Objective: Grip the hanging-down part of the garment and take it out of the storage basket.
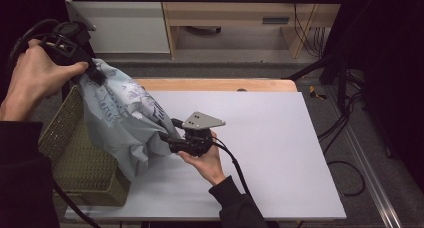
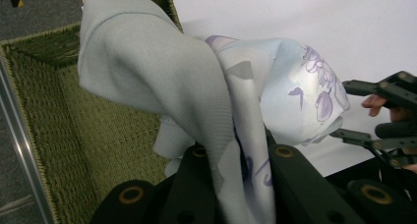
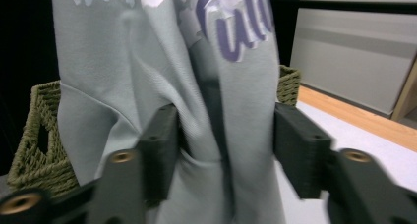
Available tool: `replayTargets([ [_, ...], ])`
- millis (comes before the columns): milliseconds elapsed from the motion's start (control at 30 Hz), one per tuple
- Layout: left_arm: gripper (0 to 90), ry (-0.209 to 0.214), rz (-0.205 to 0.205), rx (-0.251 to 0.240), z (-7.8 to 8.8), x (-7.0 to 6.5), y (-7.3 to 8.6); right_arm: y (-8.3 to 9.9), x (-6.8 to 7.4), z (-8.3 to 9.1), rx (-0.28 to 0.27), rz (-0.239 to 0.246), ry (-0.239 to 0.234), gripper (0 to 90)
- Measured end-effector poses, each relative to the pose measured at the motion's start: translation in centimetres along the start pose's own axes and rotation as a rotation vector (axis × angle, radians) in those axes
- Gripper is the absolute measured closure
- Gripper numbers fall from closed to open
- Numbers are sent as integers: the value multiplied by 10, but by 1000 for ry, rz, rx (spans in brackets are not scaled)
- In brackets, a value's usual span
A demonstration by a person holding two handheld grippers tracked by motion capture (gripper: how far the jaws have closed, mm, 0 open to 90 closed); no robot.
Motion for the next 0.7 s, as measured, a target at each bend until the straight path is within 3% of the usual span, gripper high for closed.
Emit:
replayTargets([
  [233, 860, -1, -2, 9, -2, -2, -2, 7, -8, 35, -49, -24, 54, 208],
  [467, 860, -7, 7, 11, -1, 0, 0, 15, -24, 74, -92, -32, 153, 120],
  [700, 860, -4, 14, 16, -4, 4, 1, 27, -39, 106, -109, -69, 235, 68],
])
Point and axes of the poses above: each handheld gripper's, and its own axes: z roughly backward along the jaws, y roughly out of its underside, x roughly to its left, the point moved 1 cm from there along -z, roughly forward along the jaws, and after that the axes turned 4 degrees about -y, right-handed, at the moved point
